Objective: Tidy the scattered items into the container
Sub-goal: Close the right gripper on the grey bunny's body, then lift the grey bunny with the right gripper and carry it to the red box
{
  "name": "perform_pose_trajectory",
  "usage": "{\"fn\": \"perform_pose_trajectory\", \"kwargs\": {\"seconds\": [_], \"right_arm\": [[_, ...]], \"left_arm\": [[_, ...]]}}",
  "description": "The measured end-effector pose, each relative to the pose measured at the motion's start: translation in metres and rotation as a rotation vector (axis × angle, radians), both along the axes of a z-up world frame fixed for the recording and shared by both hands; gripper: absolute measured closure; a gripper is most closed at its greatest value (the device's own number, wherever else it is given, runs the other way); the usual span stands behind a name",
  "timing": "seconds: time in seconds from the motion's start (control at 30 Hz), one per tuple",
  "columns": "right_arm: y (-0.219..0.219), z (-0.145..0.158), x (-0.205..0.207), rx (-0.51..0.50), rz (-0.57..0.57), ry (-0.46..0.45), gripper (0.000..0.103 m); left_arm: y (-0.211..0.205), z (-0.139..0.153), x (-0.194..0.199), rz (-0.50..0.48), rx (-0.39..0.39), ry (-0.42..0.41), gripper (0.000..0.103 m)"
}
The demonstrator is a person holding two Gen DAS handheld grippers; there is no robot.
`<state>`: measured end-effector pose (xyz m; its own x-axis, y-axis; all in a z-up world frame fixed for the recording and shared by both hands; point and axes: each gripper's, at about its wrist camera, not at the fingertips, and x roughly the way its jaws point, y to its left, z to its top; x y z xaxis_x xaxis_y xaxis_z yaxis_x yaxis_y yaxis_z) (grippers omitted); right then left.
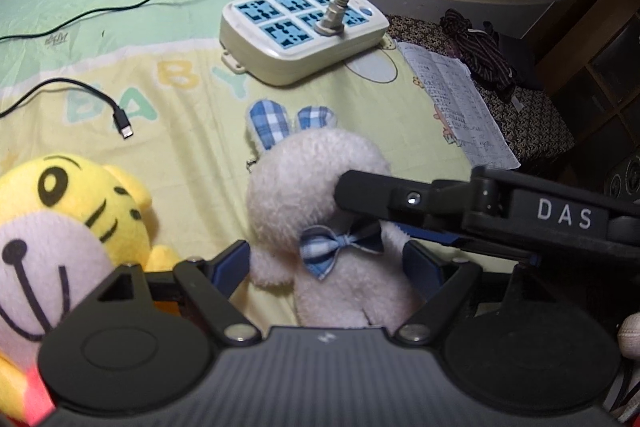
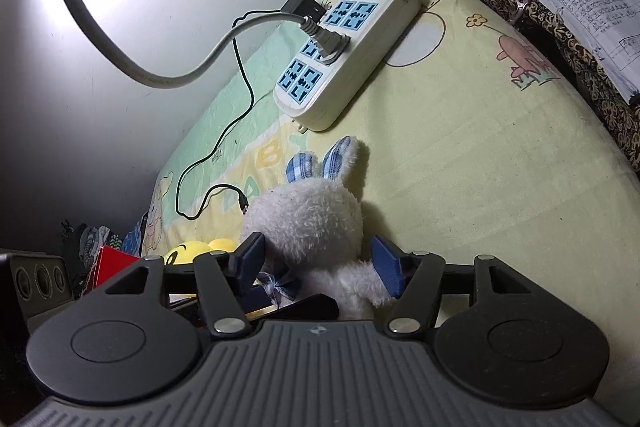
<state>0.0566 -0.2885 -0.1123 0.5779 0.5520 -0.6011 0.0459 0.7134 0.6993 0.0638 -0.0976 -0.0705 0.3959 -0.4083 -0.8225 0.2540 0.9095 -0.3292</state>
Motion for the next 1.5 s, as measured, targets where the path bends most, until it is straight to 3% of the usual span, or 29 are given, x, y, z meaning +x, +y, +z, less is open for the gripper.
{"fn": "perform_pose_trajectory", "kwargs": {"seconds": [0.13, 0.23, 0.57, 0.83, 1.5], "right_arm": [[0.002, -0.008, 0.006, 0.040, 0.009, 0.023, 0.034], [0.006, -0.014, 0.008, 0.105, 0.037, 0.042, 0.042], [0.002, -0.007, -0.002, 0.102, 0.024, 0.045, 0.052], [-0.011, 0.004, -0.039, 0.145, -0.007, 0.080, 0.053], [0.017, 0.037, -0.135, 0.083, 0.026, 0.057, 0.053]], "left_arm": [[-0.006, -0.005, 0.003, -0.016, 0.014, 0.007, 0.023], [-0.005, -0.005, 0.003, -0.015, 0.009, 0.007, 0.024], [-0.007, 0.006, -0.013, -0.041, -0.027, 0.021, 0.029], [-0.019, 0.023, -0.055, -0.110, -0.006, -0.012, 0.029], [0.005, 0.048, -0.154, -0.148, -0.022, -0.044, 0.029]]}}
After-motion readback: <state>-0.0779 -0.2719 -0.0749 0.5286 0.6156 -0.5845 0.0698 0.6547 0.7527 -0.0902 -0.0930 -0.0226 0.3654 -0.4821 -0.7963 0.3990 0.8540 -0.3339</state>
